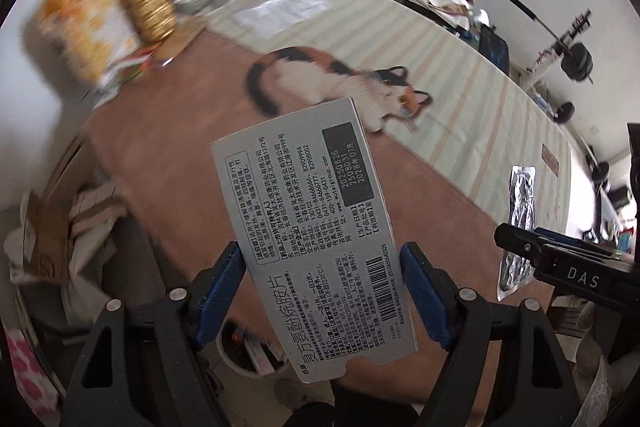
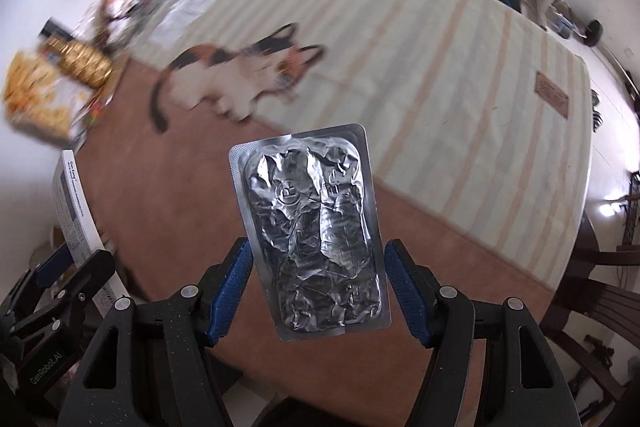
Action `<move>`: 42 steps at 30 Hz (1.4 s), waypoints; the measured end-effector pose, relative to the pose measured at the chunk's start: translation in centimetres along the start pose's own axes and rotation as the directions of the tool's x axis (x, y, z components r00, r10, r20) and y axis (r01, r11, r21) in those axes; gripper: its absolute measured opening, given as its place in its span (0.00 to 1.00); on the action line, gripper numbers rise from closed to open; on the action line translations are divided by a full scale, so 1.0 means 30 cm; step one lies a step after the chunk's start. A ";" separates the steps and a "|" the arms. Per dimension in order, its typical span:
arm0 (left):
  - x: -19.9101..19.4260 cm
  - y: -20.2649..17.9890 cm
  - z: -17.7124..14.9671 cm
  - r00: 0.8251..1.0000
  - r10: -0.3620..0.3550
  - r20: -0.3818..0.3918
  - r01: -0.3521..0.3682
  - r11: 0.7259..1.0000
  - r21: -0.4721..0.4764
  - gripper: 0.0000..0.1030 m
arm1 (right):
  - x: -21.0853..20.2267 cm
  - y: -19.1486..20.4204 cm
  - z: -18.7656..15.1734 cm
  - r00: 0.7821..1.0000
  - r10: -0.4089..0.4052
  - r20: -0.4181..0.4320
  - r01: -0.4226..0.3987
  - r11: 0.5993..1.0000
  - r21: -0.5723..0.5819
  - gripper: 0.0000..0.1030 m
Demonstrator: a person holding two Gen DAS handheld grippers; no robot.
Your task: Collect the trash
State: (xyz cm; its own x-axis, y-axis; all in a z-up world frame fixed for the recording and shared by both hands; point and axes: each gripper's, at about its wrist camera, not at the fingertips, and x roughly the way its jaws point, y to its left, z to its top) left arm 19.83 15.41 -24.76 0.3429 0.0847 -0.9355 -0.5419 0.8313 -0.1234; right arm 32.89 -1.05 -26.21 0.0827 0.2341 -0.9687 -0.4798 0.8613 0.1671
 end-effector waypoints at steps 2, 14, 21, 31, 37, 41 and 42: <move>-0.052 0.135 -0.117 1.000 0.003 0.001 -0.003 0.998 -0.057 0.75 | 0.009 0.103 -0.116 0.999 0.031 -0.018 -0.032 0.999 -0.039 0.68; 0.165 0.742 -0.782 0.983 -0.045 -0.177 -0.032 0.913 -0.407 0.75 | 0.415 0.572 -0.787 0.970 0.034 -0.240 -0.099 0.960 -0.262 0.67; 0.806 0.948 -1.109 0.931 -0.280 -0.234 0.081 0.784 -0.616 0.75 | 1.078 0.578 -0.983 0.940 -0.024 -0.340 -0.091 0.944 -0.318 0.67; 1.261 1.044 -1.267 0.918 -0.300 -0.259 0.043 0.726 -0.686 1.00 | 1.710 0.515 -1.083 0.889 0.006 -0.458 -0.189 0.915 -0.356 1.00; 1.098 1.009 -1.273 0.944 -0.144 -0.298 -0.082 0.770 -0.633 1.00 | 1.595 0.578 -1.064 0.932 -0.105 -0.347 -0.084 0.868 -0.489 1.00; 0.894 0.952 -1.276 0.948 0.023 -0.319 -0.213 0.789 -0.576 1.00 | 1.389 0.626 -1.059 0.956 -0.140 -0.259 -0.031 0.827 -0.562 1.00; 0.836 0.937 -1.279 0.947 0.046 -0.319 -0.231 0.786 -0.574 1.00 | 1.341 0.629 -1.053 0.957 -0.147 -0.249 -0.023 0.820 -0.572 1.00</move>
State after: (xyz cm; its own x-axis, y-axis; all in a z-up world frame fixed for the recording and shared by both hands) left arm -16.25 19.84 -64.38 0.0550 -0.0569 -0.9969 -0.9453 0.3185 -0.0703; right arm -0.43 10.36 -67.83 -0.0674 -0.0147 -0.9976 -0.8950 0.4428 0.0539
